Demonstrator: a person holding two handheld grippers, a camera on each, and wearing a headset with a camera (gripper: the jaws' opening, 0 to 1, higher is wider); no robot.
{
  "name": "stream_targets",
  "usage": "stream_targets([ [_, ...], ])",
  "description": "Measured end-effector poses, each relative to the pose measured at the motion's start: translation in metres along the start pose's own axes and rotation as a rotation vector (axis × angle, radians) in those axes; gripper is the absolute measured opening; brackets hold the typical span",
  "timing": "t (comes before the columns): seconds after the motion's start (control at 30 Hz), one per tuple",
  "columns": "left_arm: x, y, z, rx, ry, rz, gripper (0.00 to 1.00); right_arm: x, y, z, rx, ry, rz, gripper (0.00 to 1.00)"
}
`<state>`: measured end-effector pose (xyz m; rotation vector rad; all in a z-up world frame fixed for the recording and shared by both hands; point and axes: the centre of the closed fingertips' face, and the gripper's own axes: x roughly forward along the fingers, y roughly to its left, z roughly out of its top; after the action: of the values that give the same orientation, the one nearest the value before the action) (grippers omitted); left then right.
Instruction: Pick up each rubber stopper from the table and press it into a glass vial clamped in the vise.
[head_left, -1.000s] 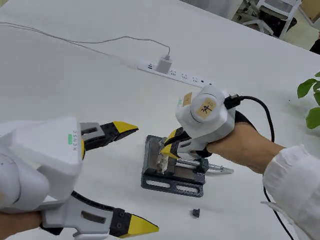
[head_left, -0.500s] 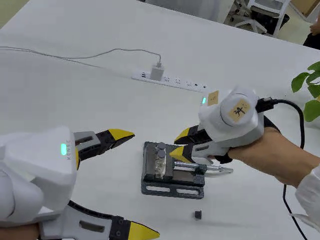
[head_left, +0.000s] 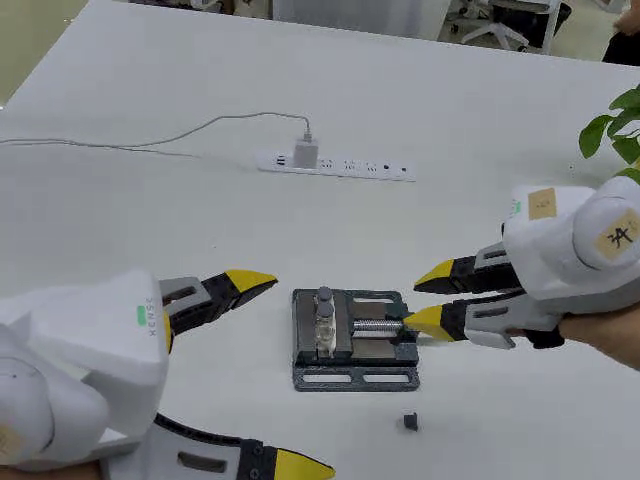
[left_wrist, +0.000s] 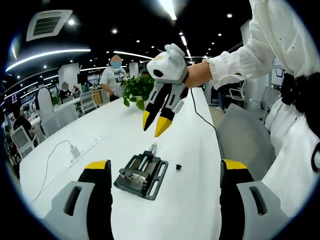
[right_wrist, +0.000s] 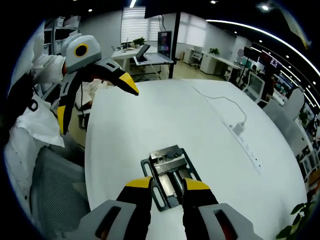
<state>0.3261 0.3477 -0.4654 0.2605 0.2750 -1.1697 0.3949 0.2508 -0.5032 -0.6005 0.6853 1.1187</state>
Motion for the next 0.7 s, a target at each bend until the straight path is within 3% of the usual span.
stream_targets([
  [0.33,0.006,-0.011,-0.004,0.019,0.039,-0.020,0.88,-0.030,0.008,-0.021,0.045,-0.058,-0.019,0.31],
  [0.7,0.020,-0.019,-0.009,0.044,0.082,-0.055,0.85,-0.043,0.026,-0.041,0.083,-0.138,0.010,0.46],
])
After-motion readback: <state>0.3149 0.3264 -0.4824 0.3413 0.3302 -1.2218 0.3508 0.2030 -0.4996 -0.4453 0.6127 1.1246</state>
